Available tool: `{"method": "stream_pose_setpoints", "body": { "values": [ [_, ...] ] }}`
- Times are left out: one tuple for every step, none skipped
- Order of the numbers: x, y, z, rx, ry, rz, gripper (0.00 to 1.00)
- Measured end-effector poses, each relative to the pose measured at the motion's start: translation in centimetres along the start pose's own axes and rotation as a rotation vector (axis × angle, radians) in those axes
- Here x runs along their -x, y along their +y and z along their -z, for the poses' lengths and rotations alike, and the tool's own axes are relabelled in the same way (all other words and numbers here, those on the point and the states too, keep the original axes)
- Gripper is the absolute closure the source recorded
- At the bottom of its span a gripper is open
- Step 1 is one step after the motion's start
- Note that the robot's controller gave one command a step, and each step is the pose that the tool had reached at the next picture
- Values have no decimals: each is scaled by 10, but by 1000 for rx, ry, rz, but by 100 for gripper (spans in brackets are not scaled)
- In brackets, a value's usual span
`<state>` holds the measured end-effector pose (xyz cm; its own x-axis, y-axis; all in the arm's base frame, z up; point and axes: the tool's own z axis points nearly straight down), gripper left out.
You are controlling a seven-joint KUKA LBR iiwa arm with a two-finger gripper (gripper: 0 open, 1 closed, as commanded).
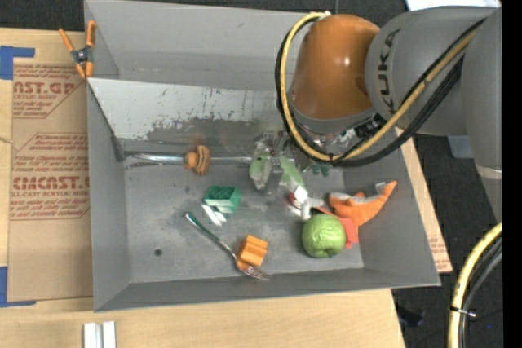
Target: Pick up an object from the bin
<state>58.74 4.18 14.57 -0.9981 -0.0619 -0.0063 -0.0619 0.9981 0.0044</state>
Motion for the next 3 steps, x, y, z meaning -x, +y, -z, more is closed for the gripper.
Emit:
{"method": "stream_pose_setpoints", "body": {
  "values": [
    [2, 0, 29, 0, -9, 0, 100],
    [2, 0, 34, 0, -7, 0, 100],
    [2, 1, 83, 0, -3, -1, 100]
  ]
}}
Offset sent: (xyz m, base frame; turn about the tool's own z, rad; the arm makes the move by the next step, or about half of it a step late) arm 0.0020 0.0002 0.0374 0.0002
